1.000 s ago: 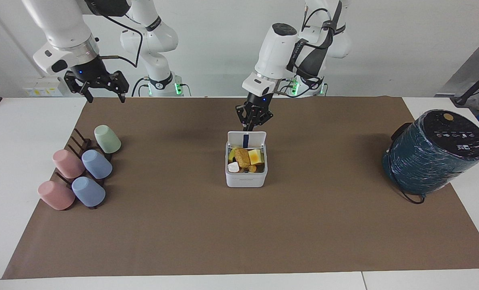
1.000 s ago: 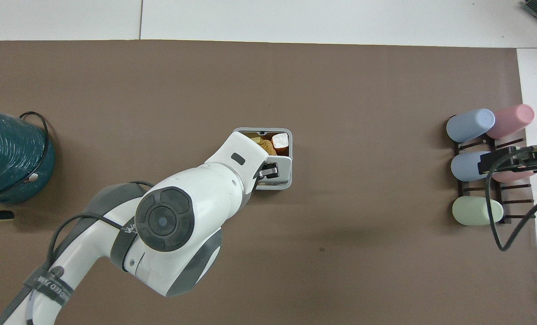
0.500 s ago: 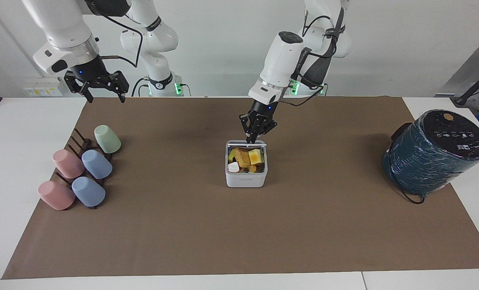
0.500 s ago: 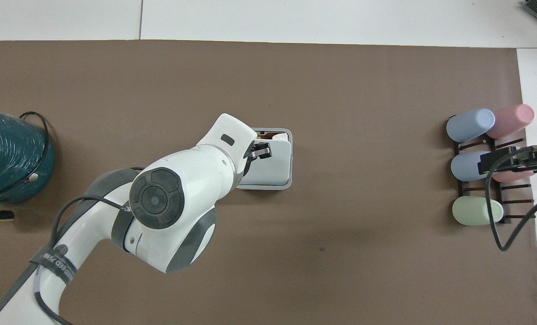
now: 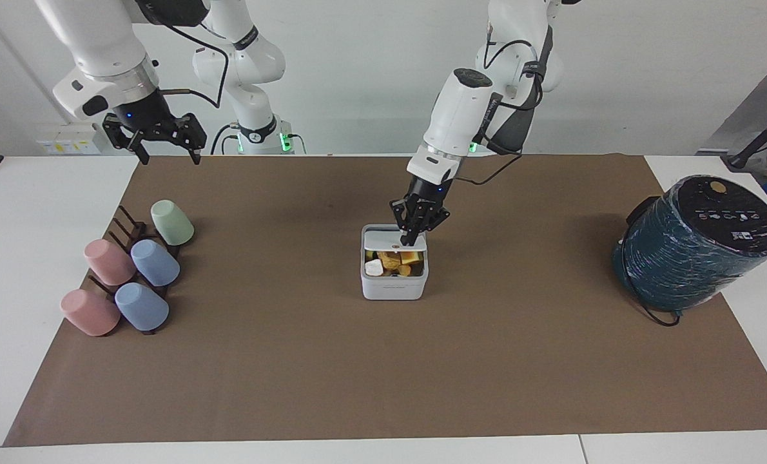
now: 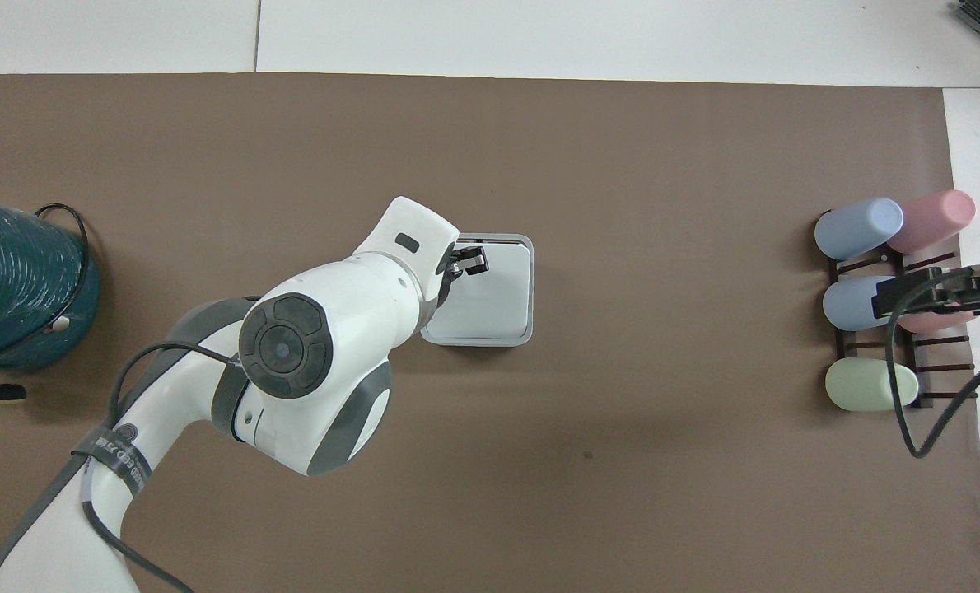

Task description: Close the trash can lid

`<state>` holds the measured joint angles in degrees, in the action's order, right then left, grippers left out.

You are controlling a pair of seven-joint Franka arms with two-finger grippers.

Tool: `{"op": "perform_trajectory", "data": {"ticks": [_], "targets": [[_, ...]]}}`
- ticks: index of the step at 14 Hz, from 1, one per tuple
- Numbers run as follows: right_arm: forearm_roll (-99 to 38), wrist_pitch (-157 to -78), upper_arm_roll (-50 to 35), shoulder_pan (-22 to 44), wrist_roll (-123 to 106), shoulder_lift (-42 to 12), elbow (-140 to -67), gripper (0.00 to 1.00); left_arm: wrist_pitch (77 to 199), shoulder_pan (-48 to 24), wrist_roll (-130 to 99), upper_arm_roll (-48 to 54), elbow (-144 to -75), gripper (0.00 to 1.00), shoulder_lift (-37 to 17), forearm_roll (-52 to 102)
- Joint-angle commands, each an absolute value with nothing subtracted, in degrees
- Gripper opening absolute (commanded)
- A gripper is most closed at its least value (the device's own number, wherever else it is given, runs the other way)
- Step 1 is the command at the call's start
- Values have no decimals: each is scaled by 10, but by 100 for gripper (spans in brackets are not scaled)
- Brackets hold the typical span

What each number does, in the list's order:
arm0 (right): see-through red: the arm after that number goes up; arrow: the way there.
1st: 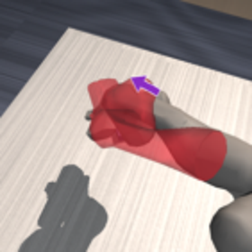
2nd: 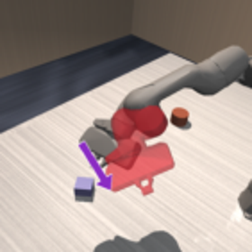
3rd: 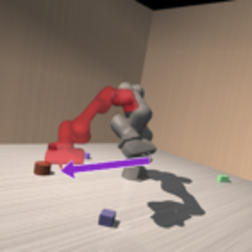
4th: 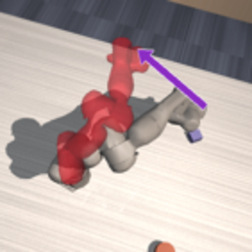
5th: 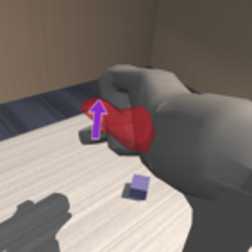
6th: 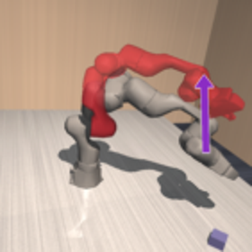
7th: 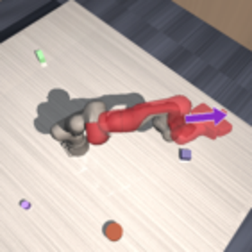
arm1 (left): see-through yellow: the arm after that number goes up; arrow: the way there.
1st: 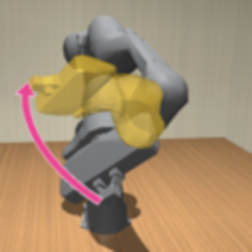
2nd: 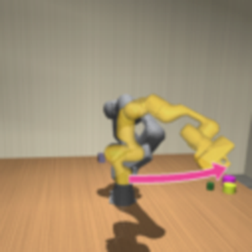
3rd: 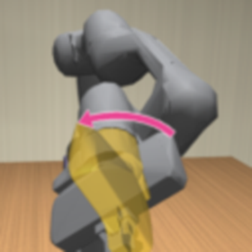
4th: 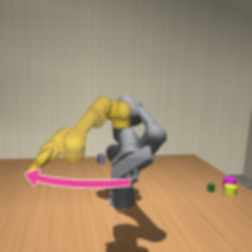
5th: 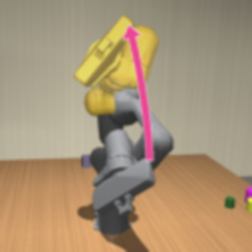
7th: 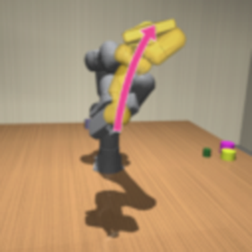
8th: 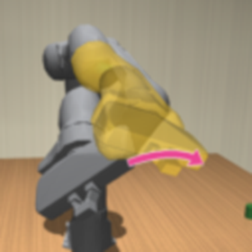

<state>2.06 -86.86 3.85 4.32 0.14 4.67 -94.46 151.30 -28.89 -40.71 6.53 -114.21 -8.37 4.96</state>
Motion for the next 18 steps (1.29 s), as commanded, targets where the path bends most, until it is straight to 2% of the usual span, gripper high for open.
{"op": "perform_trajectory", "data": {"ticks": [1, 18], "targets": [[12, -871, 38, 40, -11, 55, -950, 100, 1543, -286, -403, 69, -1131, 17, -115, 57], [13, -871, 38, 40, -11, 55, -950, 100, 1573, -287, -399, 67, -1135, 17, -169, 53]]}}
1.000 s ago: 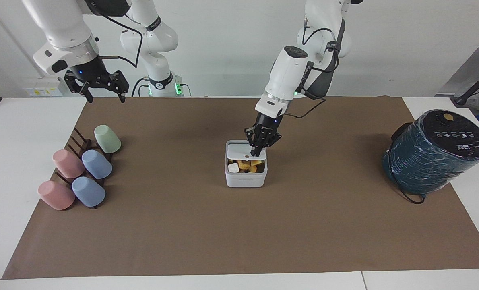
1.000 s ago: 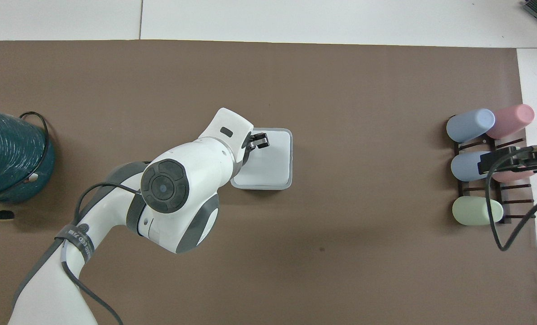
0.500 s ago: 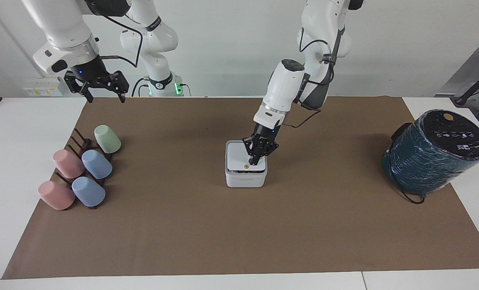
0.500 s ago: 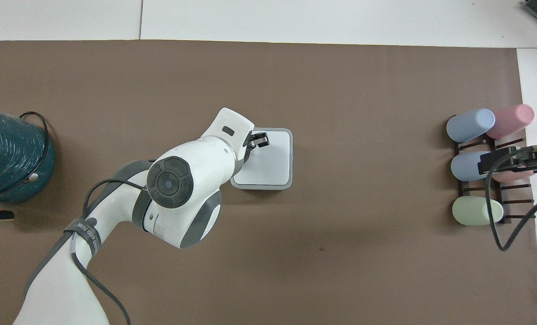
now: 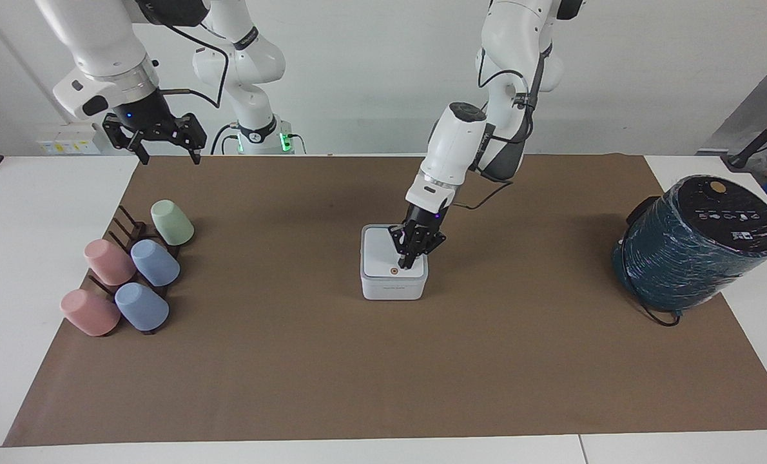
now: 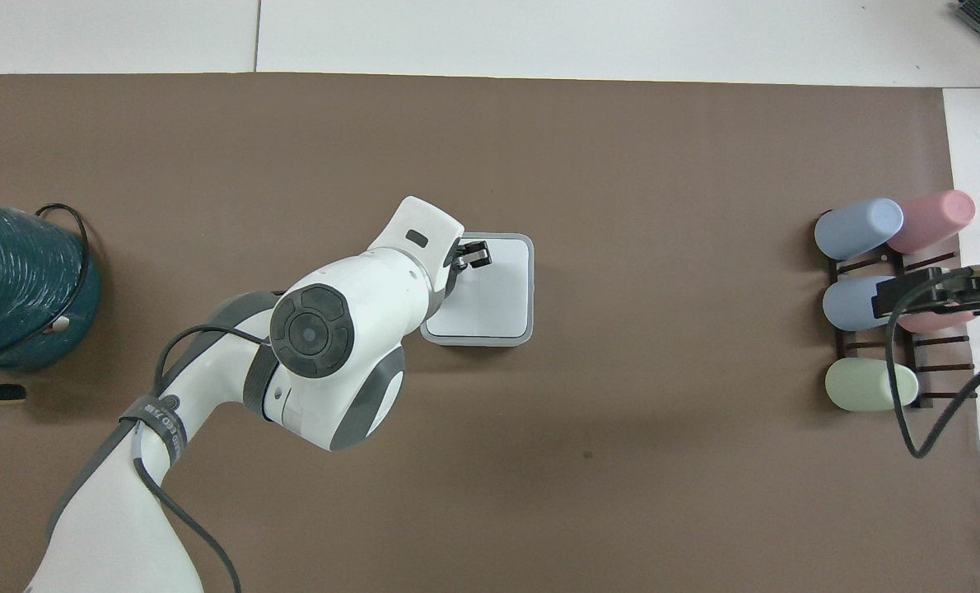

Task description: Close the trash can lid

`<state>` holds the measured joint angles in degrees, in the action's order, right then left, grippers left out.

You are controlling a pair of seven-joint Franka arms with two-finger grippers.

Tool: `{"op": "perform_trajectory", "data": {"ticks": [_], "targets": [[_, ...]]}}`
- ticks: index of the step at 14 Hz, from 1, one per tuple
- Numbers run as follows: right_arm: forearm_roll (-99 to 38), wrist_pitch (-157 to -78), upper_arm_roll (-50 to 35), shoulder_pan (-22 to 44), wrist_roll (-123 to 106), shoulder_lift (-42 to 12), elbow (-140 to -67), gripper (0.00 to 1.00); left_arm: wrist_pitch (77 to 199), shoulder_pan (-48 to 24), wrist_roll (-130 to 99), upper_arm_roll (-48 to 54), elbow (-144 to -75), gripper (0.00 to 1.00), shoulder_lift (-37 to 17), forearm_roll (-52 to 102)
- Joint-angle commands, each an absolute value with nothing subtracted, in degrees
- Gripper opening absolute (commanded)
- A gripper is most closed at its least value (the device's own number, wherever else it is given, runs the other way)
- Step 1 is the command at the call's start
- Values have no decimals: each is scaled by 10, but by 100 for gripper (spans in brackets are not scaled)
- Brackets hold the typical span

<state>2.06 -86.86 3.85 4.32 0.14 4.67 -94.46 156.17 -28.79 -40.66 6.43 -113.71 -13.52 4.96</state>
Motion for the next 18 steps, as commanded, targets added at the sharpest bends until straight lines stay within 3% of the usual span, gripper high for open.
{"op": "perform_trajectory", "data": {"ticks": [1, 8, 18], "targets": [[13, -871, 38, 40, -11, 55, -950, 100, 1573, -288, -399, 67, -1135, 17, -173, 52], [12, -871, 38, 40, -11, 55, -950, 100, 1581, -289, -384, 66, -1138, 0, -184, 51], [13, -871, 38, 40, -11, 55, -950, 100, 1566, -287, -384, 66, -1123, 0, -185, 51]]}}
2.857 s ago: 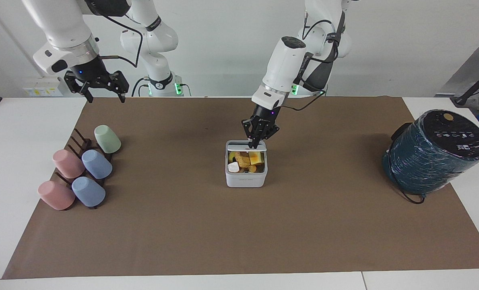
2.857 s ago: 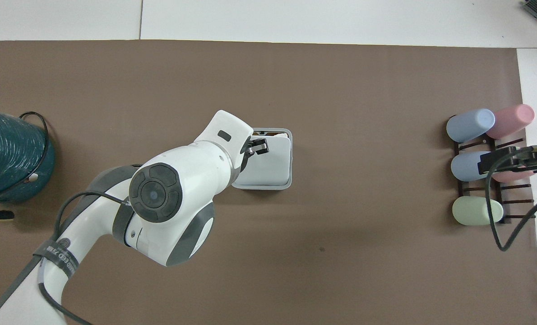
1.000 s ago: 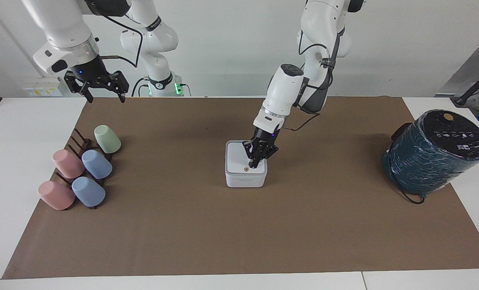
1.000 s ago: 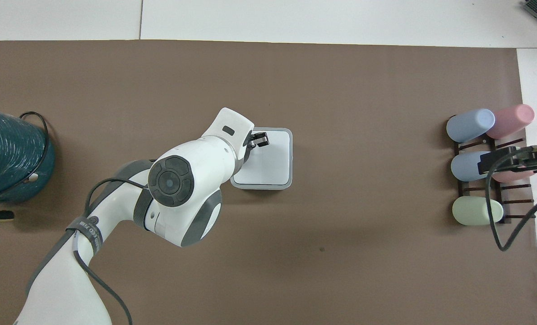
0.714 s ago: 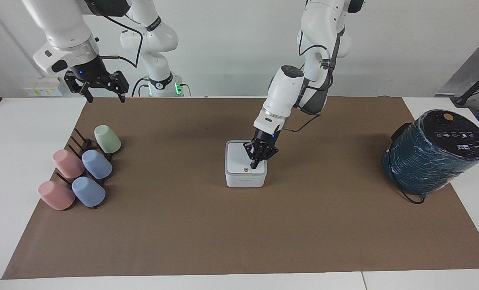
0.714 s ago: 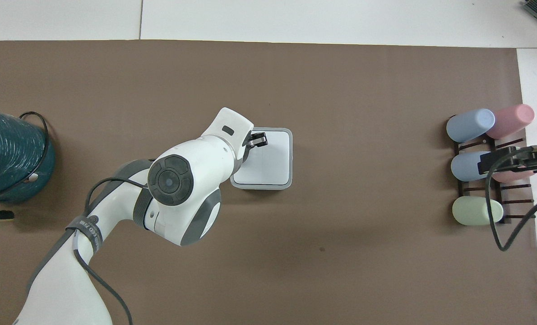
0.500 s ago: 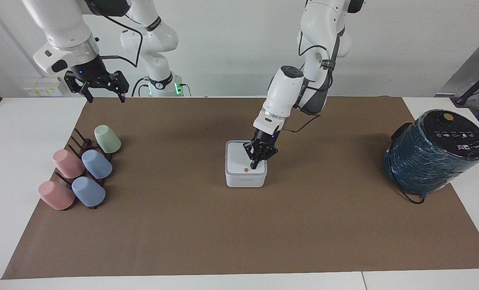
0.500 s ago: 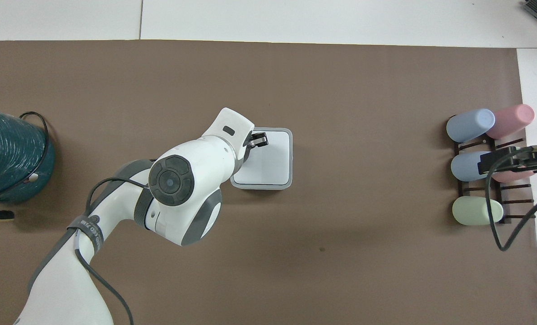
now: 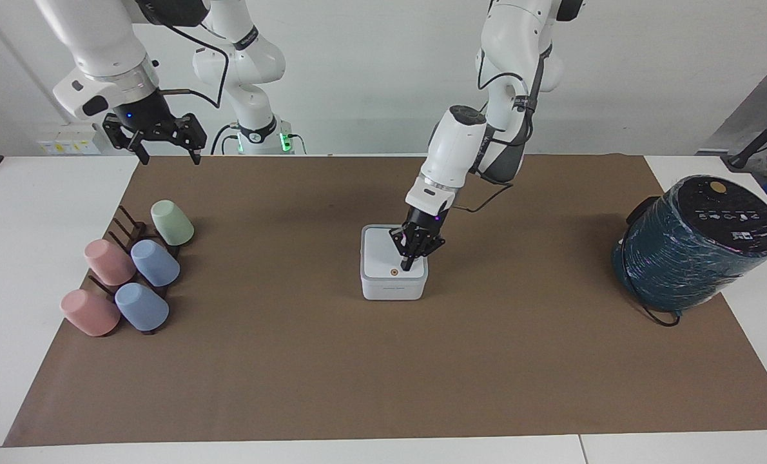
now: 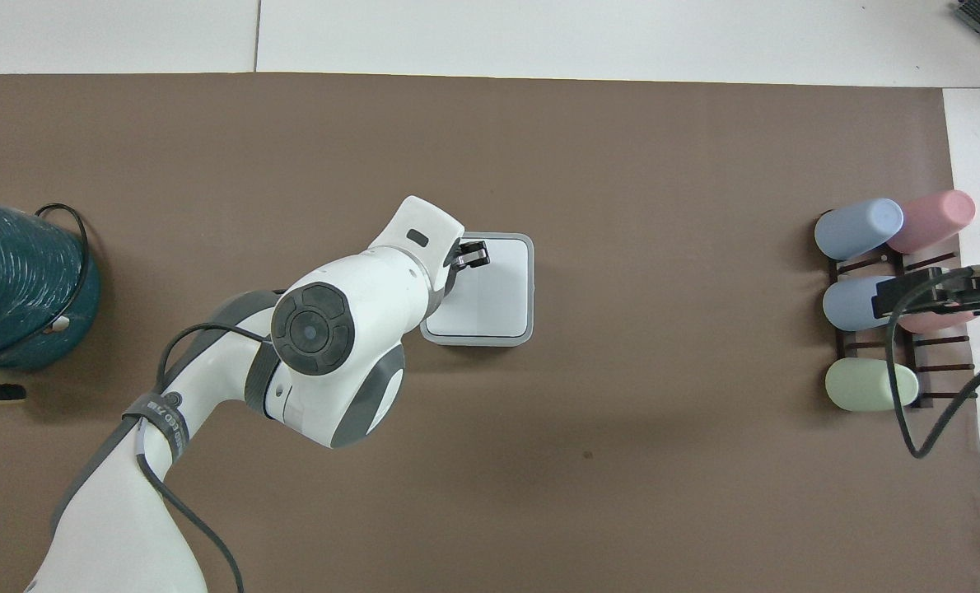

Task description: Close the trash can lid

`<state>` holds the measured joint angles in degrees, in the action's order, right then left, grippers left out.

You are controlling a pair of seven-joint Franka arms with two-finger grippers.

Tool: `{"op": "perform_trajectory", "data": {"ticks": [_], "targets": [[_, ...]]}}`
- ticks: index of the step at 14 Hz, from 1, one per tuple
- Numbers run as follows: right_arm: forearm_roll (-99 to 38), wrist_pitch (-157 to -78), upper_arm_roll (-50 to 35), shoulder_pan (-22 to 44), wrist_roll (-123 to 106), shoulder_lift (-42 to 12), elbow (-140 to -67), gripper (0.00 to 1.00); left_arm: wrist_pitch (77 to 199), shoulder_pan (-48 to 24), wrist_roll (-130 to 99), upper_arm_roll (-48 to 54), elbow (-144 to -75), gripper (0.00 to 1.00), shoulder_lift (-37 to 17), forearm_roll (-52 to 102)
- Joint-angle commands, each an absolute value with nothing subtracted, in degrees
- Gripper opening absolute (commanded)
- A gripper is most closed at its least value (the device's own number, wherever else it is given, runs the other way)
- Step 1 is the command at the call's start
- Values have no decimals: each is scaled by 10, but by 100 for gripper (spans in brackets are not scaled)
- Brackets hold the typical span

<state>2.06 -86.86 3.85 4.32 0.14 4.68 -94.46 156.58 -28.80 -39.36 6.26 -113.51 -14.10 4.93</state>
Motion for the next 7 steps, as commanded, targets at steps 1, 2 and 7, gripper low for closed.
{"op": "perform_trajectory", "data": {"ticks": [1, 2, 7], "targets": [[13, -871, 38, 40, -11, 55, -950, 100, 1561, -287, -384, 66, -1123, 0, -182, 51], [13, -871, 38, 40, -11, 55, -950, 100, 1557, -286, -384, 66, -1122, 0, -181, 51], [12, -871, 38, 40, -11, 55, -950, 100, 1523, -286, -384, 66, -1104, 0, -178, 51]]}}
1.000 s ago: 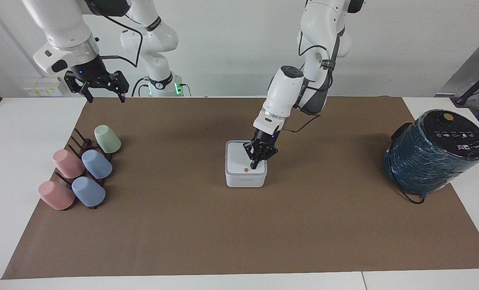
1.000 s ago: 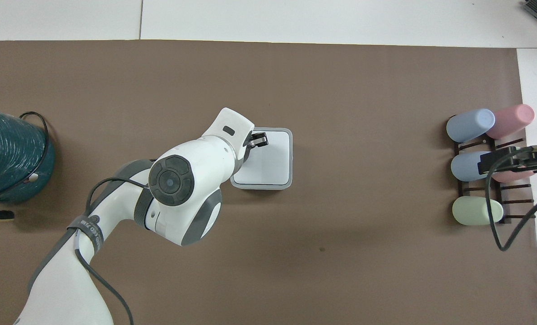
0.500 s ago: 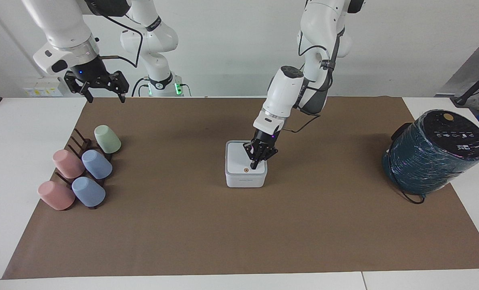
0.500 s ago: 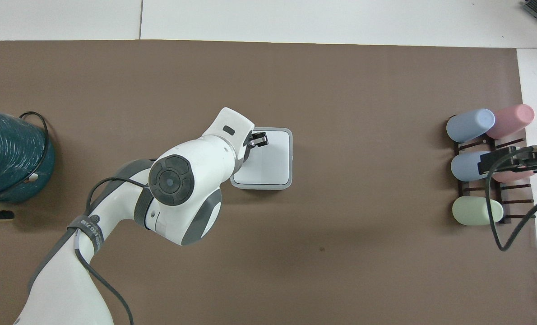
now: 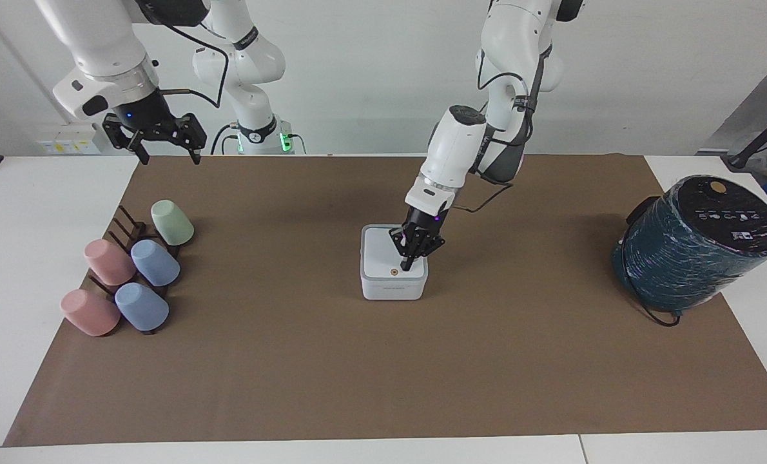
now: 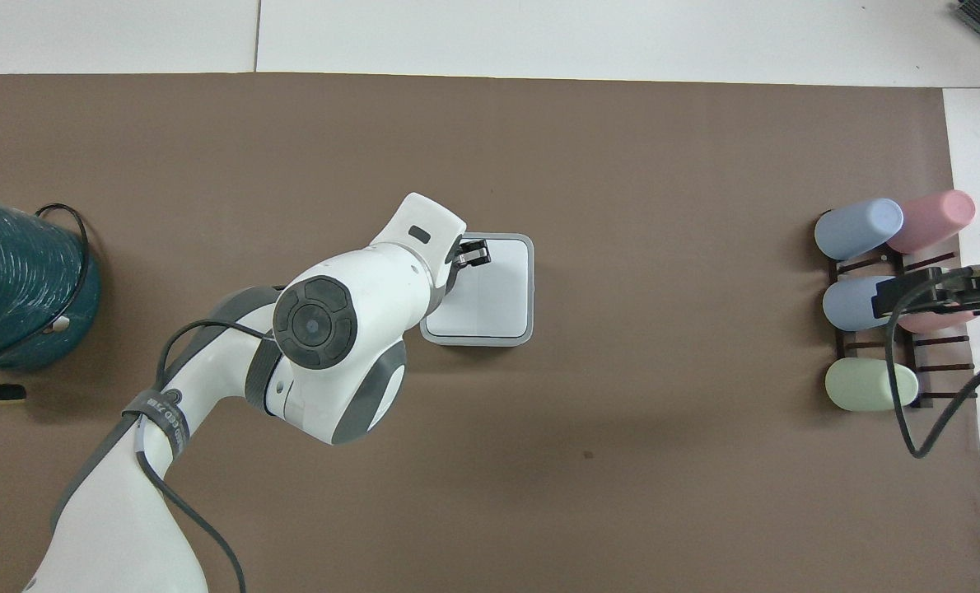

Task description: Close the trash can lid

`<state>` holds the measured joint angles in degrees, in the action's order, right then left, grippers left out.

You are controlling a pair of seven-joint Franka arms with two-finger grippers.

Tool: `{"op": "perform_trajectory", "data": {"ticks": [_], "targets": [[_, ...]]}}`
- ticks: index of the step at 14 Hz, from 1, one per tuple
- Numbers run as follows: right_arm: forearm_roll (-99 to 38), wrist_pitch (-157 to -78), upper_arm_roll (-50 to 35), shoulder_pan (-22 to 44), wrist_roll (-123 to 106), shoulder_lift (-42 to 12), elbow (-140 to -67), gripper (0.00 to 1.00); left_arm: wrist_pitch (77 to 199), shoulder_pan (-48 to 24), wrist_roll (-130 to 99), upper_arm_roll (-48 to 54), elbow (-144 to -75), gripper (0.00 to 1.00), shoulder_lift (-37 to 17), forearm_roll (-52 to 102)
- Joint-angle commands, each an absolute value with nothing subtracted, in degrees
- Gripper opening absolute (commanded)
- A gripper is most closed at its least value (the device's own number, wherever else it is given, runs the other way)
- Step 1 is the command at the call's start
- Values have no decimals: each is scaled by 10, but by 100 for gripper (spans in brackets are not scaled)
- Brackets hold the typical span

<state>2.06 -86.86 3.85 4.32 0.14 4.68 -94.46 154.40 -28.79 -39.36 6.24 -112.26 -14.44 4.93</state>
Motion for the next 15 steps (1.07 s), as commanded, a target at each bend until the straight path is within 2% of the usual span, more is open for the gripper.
{"op": "perform_trajectory", "data": {"ticks": [1, 12, 15], "targets": [[12, -871, 38, 40, -11, 55, -950, 100, 1518, -286, -384, 66, -1103, 0, -173, 51], [13, -871, 38, 40, -11, 55, -950, 100, 1368, -280, -382, 64, -1040, 0, -142, 51], [12, -871, 38, 40, -11, 55, -950, 100, 1277, -261, -377, 64, -992, 0, -130, 50]]}}
